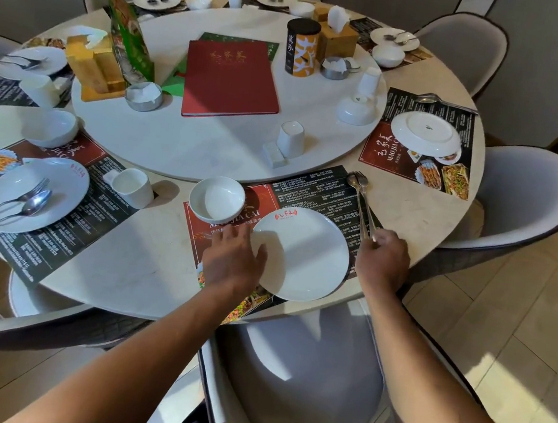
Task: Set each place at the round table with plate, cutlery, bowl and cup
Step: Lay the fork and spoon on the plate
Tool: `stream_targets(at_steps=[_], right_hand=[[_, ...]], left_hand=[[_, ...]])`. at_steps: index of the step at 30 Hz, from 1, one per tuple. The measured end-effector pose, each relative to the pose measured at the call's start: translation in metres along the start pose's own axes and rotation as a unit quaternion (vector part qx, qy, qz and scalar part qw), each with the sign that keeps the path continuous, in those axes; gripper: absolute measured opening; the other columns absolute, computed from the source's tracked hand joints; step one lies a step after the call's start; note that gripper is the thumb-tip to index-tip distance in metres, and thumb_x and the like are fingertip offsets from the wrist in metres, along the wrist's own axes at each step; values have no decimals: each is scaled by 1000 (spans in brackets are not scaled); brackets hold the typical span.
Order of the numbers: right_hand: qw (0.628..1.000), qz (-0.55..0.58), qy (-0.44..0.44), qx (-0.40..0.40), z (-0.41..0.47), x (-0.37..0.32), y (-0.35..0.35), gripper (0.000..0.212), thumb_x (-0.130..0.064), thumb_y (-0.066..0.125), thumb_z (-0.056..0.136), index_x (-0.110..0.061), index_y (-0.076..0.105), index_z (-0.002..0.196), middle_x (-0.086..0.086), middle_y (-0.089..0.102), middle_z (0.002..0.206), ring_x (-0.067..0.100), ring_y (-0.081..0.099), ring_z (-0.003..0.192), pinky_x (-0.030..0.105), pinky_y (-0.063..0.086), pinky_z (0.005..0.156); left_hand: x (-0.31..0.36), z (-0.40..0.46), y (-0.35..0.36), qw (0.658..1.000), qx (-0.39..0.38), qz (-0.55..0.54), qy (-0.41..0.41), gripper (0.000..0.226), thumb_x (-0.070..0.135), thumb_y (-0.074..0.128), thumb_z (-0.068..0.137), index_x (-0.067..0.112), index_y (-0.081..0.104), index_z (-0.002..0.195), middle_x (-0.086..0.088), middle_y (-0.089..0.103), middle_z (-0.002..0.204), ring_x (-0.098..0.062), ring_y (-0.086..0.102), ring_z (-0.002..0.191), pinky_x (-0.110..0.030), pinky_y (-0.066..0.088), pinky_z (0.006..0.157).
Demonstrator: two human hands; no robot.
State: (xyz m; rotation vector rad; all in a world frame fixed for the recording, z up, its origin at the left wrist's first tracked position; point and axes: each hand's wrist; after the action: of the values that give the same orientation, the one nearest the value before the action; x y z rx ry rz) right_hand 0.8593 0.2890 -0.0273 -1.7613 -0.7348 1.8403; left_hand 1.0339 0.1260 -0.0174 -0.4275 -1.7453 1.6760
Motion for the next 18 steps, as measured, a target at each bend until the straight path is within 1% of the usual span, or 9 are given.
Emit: stream_targets(at_steps=[1,3,4,6,8,10,14,16,18], right_hand=[[1000,-22,-12,5,8,-2,-1,19,-23,60,93,-19,67,110,7,63,112,28,60,102,33,47,69],[998,-66,-18,7,27,-8,-1,23,-28,60,95,-18,66,116,9,59,117,28,56,107,32,41,70],[997,-82,-15,3,37,-10,1,27,-29,60,96,-18,65,120,10,59,120,28,55,111,33,41,72],[995,-94,-5,-13,59,-14,8,32,-32,60,96,-18,64,124,10,59,126,29,54,117,36,47,80],[995,-92,4,-34,76,-16,16,36,-32,63,95,-16,64,127,10,61,131,30,57,120,36,49,88],[994,-96,5,-56,89,-20,23,37,-29,64,96,-11,64,128,11,63,132,30,59,119,33,48,88],[988,-124,2,-90,100,-28,36,26,-24,64,96,-7,70,115,12,71,117,29,66,103,26,42,75],[987,-132,11,-93,106,-28,43,19,-24,67,94,-10,74,106,10,74,106,26,67,89,26,46,70],[985,-137,33,-96,113,-29,49,14,-20,70,90,-12,75,101,8,75,100,25,68,83,28,49,66]], left_hand=[[4,2,2,1000,-1,5,30,55,54,48,97,23,45,143,-8,52,140,-31,47,129,-44,45,100],[12,8,6,995,-23,26,91,65,57,43,98,25,32,153,-13,36,156,-35,28,145,-48,28,117],[16,10,8,992,-28,39,117,68,59,40,98,25,28,155,-15,28,161,-36,19,150,-49,19,122],[24,13,12,988,-30,44,146,71,62,34,98,25,22,158,-18,17,165,-38,10,153,-50,12,124],[29,15,17,987,-39,42,149,73,63,31,98,25,19,159,-19,12,166,-39,6,154,-51,9,125],[31,16,22,988,-36,49,143,74,64,31,98,25,19,159,-19,12,166,-39,5,154,-51,9,125],[25,19,31,988,-23,61,138,77,69,27,96,24,21,159,-19,13,166,-40,6,154,-52,10,125],[20,20,34,988,-20,69,134,78,70,26,96,24,21,159,-20,13,166,-40,6,154,-52,10,125],[17,21,35,989,-17,71,130,77,69,28,97,23,23,159,-21,15,165,-41,8,153,-52,10,124]])
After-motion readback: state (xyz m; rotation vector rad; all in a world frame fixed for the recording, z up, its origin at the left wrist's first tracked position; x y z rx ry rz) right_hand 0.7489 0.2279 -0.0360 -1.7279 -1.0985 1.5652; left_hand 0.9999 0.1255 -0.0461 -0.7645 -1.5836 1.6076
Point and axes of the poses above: each hand's wrist, its own z-axis towards the middle knuckle, its own y-axis out of the palm, x = y × z
